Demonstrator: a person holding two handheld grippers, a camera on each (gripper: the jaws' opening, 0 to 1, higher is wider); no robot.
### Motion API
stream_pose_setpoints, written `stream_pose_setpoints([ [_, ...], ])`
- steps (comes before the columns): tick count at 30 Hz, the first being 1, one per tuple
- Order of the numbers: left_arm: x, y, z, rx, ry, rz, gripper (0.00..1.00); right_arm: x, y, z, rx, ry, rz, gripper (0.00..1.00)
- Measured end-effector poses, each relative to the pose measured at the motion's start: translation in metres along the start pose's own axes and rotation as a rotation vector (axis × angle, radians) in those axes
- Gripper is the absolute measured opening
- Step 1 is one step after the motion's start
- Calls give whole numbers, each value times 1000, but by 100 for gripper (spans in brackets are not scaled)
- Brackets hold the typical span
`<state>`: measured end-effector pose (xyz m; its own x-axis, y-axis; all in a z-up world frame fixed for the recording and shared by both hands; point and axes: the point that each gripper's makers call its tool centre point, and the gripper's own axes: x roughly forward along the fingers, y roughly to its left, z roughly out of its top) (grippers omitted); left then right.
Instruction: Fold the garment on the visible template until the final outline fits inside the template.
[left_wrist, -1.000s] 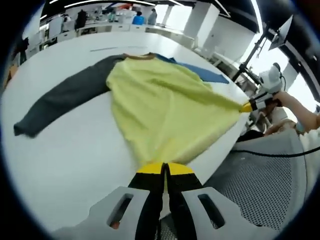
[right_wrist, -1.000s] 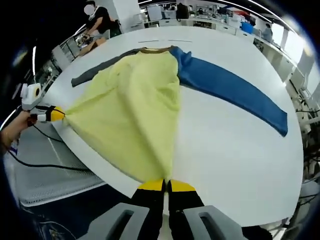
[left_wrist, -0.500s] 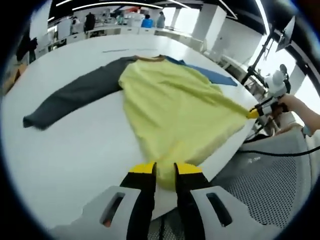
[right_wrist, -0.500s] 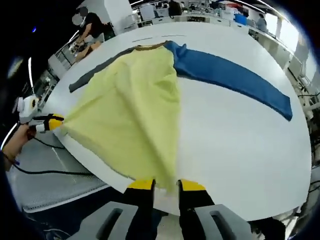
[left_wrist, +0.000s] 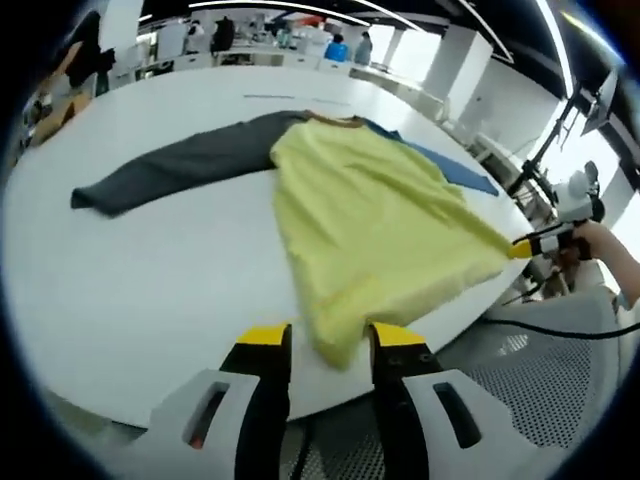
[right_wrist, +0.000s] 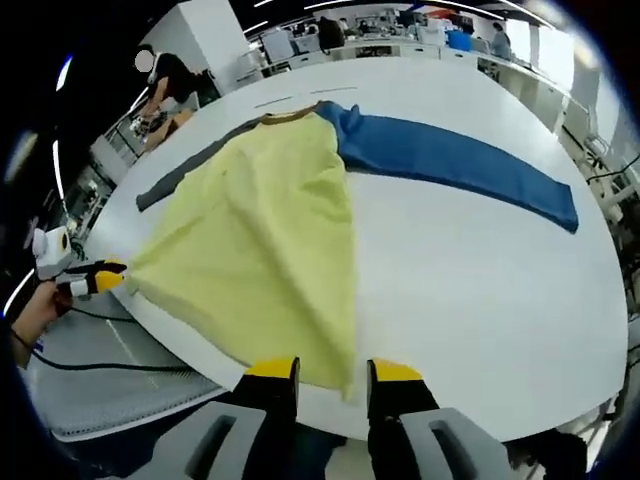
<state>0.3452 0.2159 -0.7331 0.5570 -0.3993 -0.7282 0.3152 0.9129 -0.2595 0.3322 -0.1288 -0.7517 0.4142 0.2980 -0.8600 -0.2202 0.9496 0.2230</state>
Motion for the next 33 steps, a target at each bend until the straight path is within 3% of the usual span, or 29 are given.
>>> stream_pose_setpoints([
  [7,5,2,-14,-23,56,66,20,0,-7,1,-18,-15,-60,19],
  [13,9,1,-18,-58,53,82,17,-1,-10,0,4,-44,-88,14],
  [22,8,-1,-22,-118,71,60,1,2,-5,-3,21,-50,-89,4],
  [24,6,-2,-18,-129,51,55,0,1,-5,-2,18,-59,-83,0],
  [33,-7,-1,-7,-173,45,9,0,-16,-2,7,8,-68,-63,0],
])
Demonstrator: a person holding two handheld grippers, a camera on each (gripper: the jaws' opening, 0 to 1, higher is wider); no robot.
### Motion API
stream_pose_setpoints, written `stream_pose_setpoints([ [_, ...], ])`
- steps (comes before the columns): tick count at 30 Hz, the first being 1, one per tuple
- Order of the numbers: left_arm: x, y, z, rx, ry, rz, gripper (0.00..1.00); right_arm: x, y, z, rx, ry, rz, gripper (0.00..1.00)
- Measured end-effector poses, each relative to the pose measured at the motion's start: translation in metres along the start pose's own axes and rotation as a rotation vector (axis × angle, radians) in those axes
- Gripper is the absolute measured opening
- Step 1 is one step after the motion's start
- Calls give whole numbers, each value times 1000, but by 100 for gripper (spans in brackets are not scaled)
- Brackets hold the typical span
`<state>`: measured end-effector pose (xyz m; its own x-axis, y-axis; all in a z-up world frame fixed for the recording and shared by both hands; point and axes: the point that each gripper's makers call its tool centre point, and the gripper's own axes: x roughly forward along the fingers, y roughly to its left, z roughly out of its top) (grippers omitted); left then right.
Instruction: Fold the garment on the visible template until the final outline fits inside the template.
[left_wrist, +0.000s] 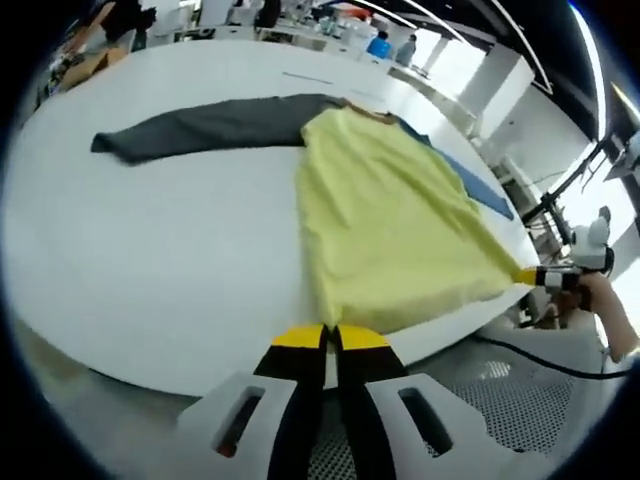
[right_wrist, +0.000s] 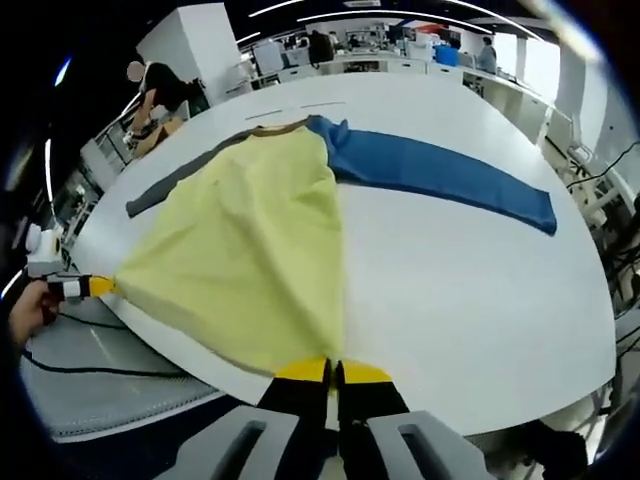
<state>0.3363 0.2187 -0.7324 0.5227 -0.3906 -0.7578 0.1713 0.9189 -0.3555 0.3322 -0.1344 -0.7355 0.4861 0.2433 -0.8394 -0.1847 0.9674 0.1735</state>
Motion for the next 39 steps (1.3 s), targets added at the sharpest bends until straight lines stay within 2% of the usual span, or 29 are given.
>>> stream_pose_setpoints([
  [5,-7,-2,3,-8,58,-4,0,-9,3,6,23,23,28,0],
  [6,-8,-2,0,1,96,5,0,-9,4,5,23,31,32,0],
  [10,-3,6,-11,67,173,50,0,-3,5,-5,-16,74,27,0],
  [12,4,3,-14,83,179,48,0,1,5,-11,-31,94,21,0],
  [14,6,7,-19,107,197,73,0,6,2,-16,-42,104,8,0],
  [27,9,13,-25,121,189,112,0,13,-2,-24,-42,113,-9,0],
  [32,2,11,-18,81,168,98,0,6,-3,-18,-57,101,-24,0],
  [39,-9,7,-7,10,145,59,0,-11,-2,-1,2,74,8,0],
])
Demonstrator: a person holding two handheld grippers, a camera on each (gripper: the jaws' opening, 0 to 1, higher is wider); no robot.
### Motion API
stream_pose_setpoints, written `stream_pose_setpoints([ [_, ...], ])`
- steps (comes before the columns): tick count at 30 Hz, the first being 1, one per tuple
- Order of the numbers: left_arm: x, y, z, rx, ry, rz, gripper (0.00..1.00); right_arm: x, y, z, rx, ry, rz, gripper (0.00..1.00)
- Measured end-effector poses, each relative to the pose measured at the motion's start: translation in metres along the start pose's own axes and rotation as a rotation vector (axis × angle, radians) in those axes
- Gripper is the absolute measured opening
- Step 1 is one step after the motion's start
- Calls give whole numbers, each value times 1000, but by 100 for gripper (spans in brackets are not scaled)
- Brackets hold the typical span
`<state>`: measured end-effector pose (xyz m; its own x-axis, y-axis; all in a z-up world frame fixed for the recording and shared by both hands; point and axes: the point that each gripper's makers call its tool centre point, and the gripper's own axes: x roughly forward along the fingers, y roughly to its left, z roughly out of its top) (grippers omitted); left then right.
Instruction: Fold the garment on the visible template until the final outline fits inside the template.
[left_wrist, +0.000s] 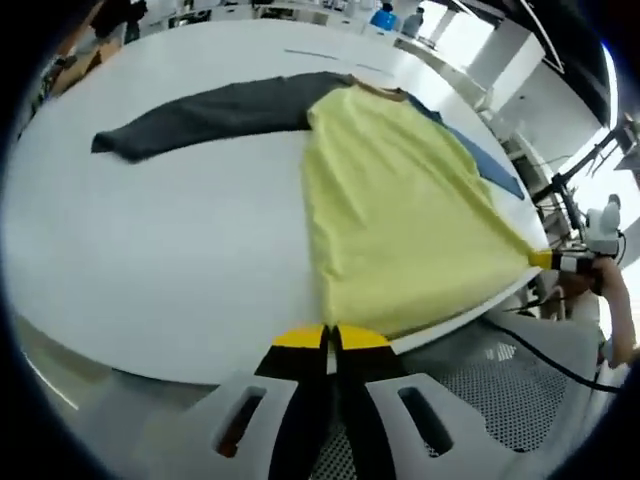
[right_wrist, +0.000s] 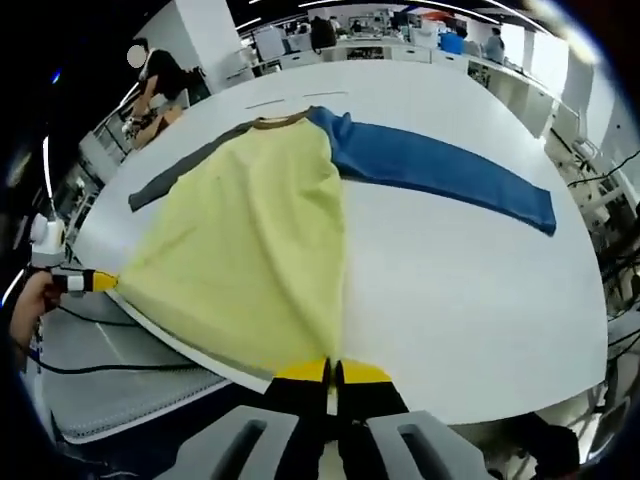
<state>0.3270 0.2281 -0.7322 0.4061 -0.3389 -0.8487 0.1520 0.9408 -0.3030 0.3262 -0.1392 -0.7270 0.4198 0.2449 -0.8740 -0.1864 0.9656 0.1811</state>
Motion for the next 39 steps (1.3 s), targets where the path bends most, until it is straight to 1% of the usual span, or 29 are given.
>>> stream_pose_setpoints([
  [3,6,1,-3,-1,14,6,0,5,-1,-2,-8,21,-5,0],
  [4,9,6,-7,12,38,29,0,9,-1,-7,-13,39,-13,0],
  [5,11,8,-9,15,48,42,0,12,-1,-10,-22,53,-18,0],
  [8,18,10,-16,10,67,49,0,22,-3,-17,-30,66,-36,0],
  [9,18,9,-17,13,62,46,0,25,-2,-18,-30,70,-33,0],
  [10,19,10,-17,26,55,57,0,27,-2,-19,-32,71,-37,0],
  [11,19,11,-19,32,64,67,0,29,-3,-21,-34,75,-42,0],
  [12,19,10,-18,35,59,67,0,30,-3,-22,-35,77,-43,0],
  [13,19,10,-17,40,60,69,0,29,-3,-19,-35,59,-42,0],
  [16,19,10,-17,57,60,78,0,28,-3,-20,-20,68,-39,0],
  [19,18,10,-17,83,55,92,0,28,-3,-20,-33,68,-40,0],
  [21,17,11,-15,105,35,101,0,28,-3,-20,-55,66,-43,0],
  [22,16,10,-14,111,32,104,2,27,-4,-20,-63,62,-48,2],
  [23,15,10,-12,121,18,106,5,27,-3,-20,-77,62,-42,4],
  [24,14,11,-7,134,-11,111,11,27,-3,-20,-84,57,-36,8],
  [25,13,11,-7,136,-11,111,17,25,-1,-19,-88,47,-29,15],
  [26,12,11,-3,156,-27,107,22,25,0,-16,-92,24,-17,21],
  [27,9,9,1,174,-52,98,29,24,1,-13,-79,3,-8,27],
  [28,9,8,6,198,-76,86,33,22,2,-13,-75,1,-2,33],
  [29,6,8,9,201,-89,85,37,20,2,-12,-78,-11,3,36],
  [30,5,6,10,208,-95,74,44,19,1,-9,-80,-25,2,38],
  [31,5,4,15,215,-123,62,49,18,0,-6,-89,-45,1,41],
  [33,3,3,22,219,-156,45,60,15,-1,-1,-93,-69,6,48],
  [34,1,4,25,230,-169,50,64,14,0,5,-95,-100,14,52],
  [35,1,3,26,245,-176,46,68,12,0,10,-101,-120,21,55],
  [36,1,4,32,261,-202,48,73,10,2,16,-107,-149,34,57],
  [37,0,3,33,272,-210,41,77,8,2,20,-110,-166,42,60],
  [38,-1,1,39,294,-244,31,81,6,3,27,-109,-191,52,61],
  [39,-2,1,43,300,-261,31,85,5,3,31,-110,-208,61,63],
])
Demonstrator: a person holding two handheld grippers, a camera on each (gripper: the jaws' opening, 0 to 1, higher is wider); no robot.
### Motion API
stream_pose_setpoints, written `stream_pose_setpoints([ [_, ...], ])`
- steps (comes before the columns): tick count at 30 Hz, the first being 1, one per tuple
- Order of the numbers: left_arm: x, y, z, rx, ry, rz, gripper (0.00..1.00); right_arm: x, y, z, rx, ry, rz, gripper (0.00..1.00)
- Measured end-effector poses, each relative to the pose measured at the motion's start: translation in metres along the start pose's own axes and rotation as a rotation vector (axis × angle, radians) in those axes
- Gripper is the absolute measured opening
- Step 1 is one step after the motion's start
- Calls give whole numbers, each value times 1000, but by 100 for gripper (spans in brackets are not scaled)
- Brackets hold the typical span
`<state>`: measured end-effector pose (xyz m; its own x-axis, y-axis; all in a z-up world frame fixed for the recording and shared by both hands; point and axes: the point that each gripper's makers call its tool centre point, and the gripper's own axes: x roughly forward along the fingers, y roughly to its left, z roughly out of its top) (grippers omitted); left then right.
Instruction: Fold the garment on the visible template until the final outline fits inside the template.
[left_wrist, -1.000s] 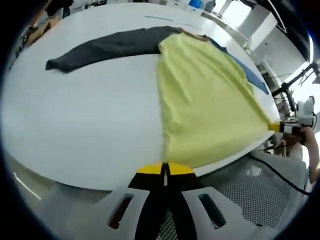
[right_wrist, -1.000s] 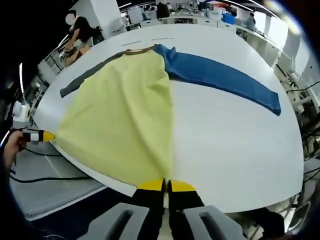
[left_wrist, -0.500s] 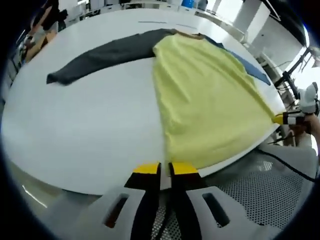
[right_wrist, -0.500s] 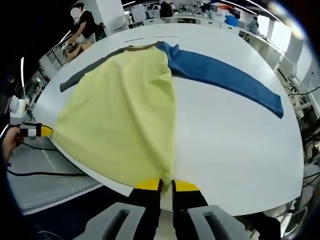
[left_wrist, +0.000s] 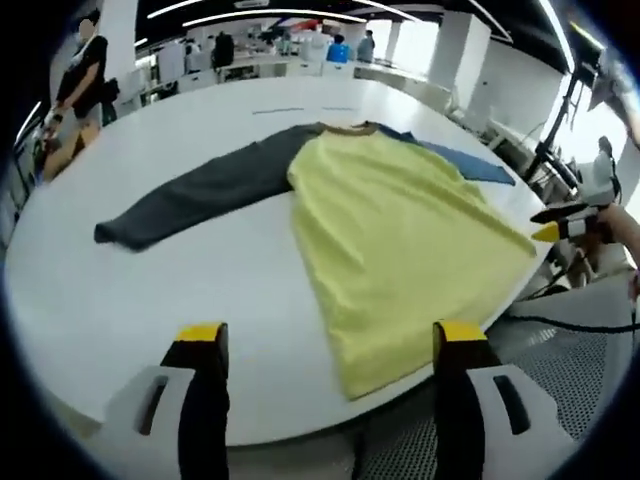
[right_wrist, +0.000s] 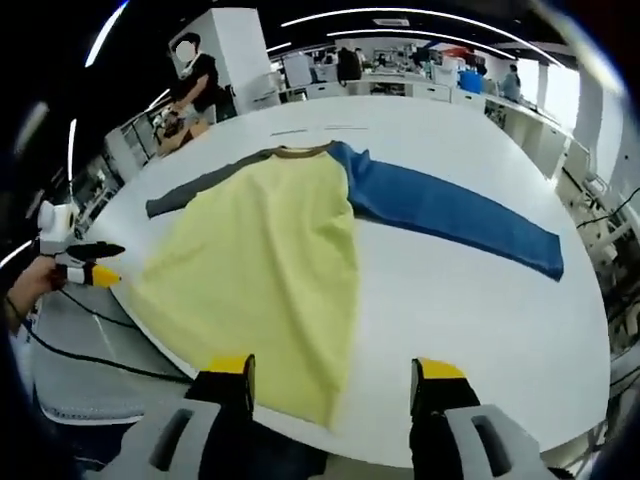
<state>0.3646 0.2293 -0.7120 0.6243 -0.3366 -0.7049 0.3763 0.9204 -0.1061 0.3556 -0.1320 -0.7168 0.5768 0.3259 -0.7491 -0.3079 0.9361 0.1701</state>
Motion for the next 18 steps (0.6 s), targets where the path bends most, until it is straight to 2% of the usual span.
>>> stream_pose_setpoints([
  [5,-1,-2,15,51,-55,-18,98,0,-7,23,-16,-80,2,69],
  [12,0,-6,22,86,-73,-55,99,1,-20,44,-14,-130,11,76],
  [18,0,-6,25,92,-85,-59,99,0,-46,58,-11,-167,-33,75],
])
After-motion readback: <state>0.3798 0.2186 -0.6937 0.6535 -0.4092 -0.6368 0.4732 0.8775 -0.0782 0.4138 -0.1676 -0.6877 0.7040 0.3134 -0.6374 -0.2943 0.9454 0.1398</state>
